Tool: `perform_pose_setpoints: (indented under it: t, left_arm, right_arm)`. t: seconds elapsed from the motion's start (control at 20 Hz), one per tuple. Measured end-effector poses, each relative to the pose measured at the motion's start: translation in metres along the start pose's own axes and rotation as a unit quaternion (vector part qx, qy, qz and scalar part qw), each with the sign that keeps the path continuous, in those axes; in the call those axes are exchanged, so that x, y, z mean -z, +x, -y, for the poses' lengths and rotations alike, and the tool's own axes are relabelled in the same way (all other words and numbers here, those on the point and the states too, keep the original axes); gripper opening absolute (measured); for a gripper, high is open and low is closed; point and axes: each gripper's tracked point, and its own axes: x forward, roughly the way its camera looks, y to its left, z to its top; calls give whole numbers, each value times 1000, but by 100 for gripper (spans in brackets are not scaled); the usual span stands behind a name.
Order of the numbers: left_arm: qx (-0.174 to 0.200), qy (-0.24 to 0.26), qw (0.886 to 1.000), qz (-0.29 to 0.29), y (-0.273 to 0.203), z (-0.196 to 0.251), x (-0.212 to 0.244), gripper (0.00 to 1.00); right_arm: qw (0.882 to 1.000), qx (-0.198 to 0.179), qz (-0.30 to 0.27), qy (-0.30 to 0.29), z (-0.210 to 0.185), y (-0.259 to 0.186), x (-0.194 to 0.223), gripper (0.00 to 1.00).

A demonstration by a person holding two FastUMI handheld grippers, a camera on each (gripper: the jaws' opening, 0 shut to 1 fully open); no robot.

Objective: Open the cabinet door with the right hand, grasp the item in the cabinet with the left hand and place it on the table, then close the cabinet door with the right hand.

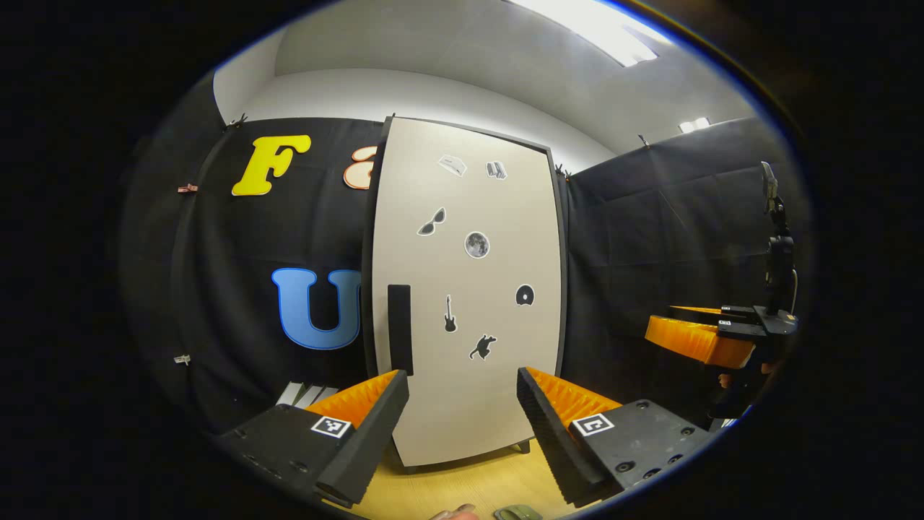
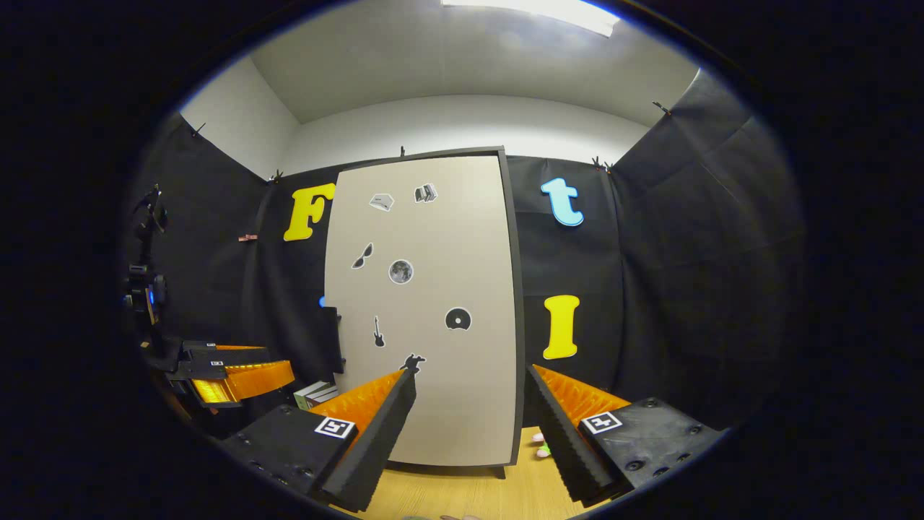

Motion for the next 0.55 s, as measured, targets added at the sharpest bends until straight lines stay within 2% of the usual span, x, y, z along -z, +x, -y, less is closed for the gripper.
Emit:
perform_pose_setpoints:
  t: [0.55]
  left_arm:
    - [1, -4, 1000, 0, -3, 1, 2, 95]
  right_arm:
    - [1000, -2, -6, -3, -1, -7, 1, 98]
